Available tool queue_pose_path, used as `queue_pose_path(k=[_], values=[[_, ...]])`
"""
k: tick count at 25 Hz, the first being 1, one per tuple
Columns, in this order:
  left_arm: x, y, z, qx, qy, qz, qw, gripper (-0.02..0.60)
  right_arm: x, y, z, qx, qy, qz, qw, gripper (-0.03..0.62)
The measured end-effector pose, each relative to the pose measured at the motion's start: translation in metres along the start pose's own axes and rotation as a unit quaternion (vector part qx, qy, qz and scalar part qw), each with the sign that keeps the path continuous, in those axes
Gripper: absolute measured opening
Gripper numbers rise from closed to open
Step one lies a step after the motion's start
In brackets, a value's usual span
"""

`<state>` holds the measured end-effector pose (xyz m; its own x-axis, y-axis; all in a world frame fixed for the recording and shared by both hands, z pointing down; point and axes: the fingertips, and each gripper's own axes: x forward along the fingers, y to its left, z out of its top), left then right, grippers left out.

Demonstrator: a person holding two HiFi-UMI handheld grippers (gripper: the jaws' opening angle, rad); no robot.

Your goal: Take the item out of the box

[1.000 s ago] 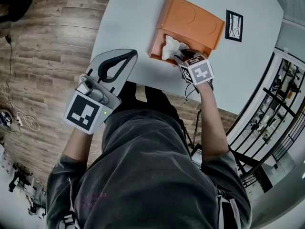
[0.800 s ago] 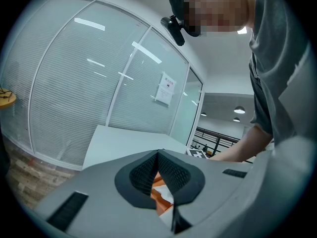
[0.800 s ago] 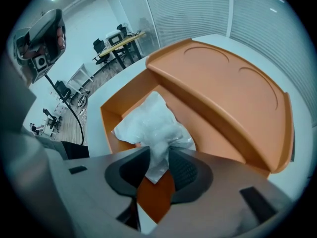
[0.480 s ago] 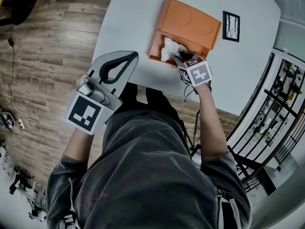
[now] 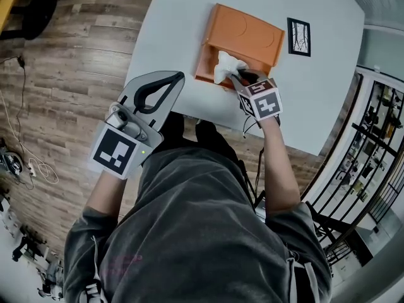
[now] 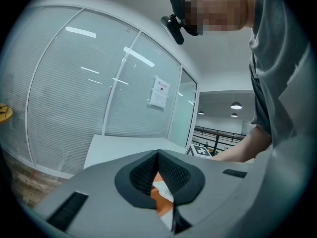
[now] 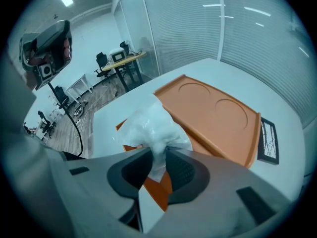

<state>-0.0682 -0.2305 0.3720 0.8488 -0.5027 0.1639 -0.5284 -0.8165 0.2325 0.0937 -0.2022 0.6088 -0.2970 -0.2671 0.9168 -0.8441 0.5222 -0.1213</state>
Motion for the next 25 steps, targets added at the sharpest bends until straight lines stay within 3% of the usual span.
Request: queue_pose_path(k=[15, 25], values=[[-0.006, -0.024, 0.037, 0.049, -0.013, 0.005, 0.9987, 0.007, -0.065, 0.001, 0.057, -0.006, -0.123, -0.019, 0.992, 0.084], [0.002, -0.058, 0.060, 0.083, -0.024, 0.002, 0.9963, 0.006, -0.148, 0.004, 0.090, -0.019, -0.232, -0.025, 0.972, 0.084]])
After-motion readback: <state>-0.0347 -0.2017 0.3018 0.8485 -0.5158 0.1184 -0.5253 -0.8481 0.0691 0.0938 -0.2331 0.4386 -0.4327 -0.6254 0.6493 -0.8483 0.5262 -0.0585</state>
